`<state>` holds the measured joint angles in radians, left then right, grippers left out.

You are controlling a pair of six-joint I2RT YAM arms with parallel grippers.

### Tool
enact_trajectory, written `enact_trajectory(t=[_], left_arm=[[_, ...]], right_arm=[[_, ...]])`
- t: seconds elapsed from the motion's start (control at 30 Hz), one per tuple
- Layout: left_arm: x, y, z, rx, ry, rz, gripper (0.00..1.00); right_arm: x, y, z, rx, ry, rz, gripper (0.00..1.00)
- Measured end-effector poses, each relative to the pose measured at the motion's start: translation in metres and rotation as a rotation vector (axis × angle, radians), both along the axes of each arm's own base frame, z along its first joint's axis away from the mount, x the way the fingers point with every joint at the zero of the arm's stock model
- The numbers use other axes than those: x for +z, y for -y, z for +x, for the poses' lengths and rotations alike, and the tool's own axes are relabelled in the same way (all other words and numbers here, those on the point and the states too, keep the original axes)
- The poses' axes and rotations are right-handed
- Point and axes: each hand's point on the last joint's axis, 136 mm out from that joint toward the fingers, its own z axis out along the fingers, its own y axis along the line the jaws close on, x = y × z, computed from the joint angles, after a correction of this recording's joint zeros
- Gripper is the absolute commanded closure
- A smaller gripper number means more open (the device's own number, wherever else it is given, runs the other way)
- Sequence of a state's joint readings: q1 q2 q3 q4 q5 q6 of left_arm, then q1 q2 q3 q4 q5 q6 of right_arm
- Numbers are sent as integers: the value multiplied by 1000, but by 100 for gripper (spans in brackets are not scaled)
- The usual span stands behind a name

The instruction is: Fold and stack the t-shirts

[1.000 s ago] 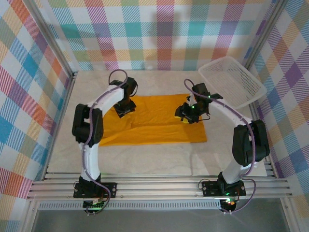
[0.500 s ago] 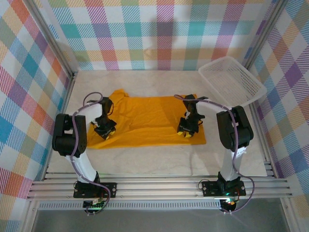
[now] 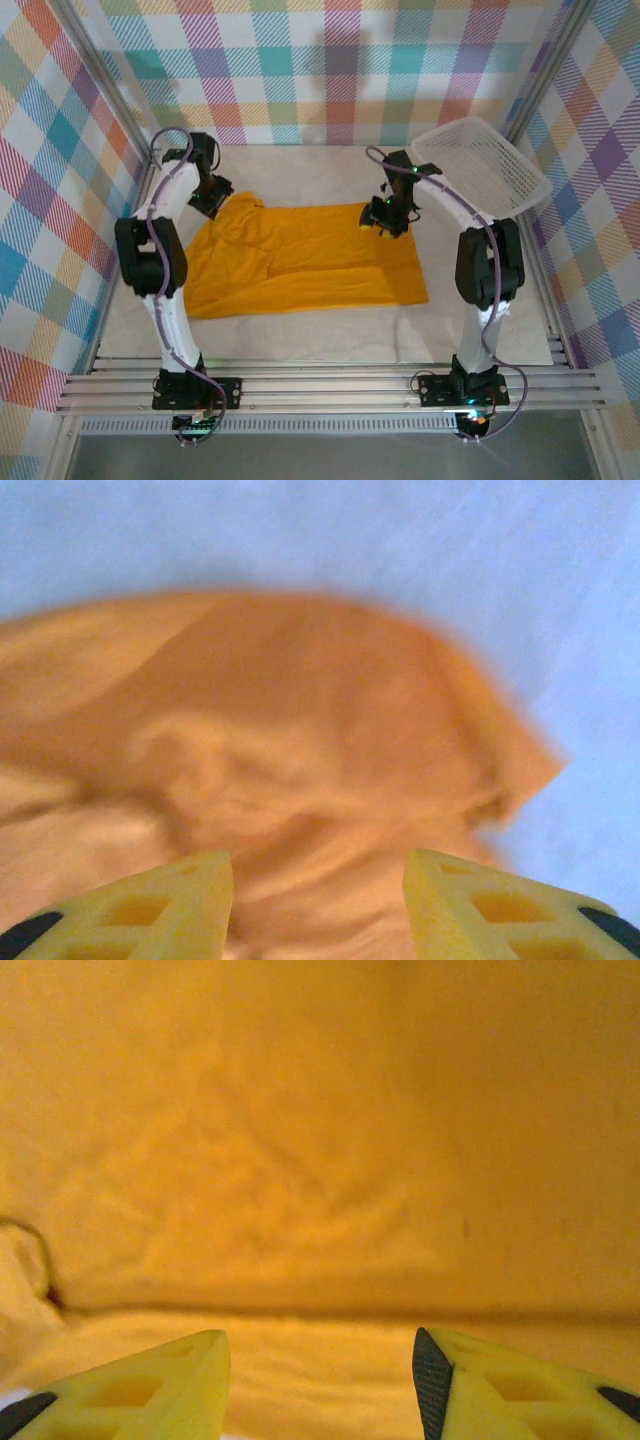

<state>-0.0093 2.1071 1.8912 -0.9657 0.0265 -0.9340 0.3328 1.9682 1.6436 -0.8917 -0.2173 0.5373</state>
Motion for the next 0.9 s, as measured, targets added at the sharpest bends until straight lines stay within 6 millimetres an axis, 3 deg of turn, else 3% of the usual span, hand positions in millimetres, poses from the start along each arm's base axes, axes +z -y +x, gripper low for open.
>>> enact_trajectory(t=[0.07,0.13,0.3,0.47,0.7,0.9], left_arm=[[-14,-1,32,43,12,-35,45],[-31,2,50,69,4,-68,43],[-61,18,58,92,-54,-125,43],[-50,41,49,77,-56,-109,43],[-15,75,34,47,-23,-71,44],[-24,91,29,21,-54,-57,47]], right_arm=[[-2,1,27,-21,24,8,46],[-8,5,48,-42,33,10,46],[-26,16,72,-81,17,2,46],[-28,23,81,-107,11,3,47],[-26,24,84,-120,15,7,47],[-26,24,83,-120,10,5,47]])
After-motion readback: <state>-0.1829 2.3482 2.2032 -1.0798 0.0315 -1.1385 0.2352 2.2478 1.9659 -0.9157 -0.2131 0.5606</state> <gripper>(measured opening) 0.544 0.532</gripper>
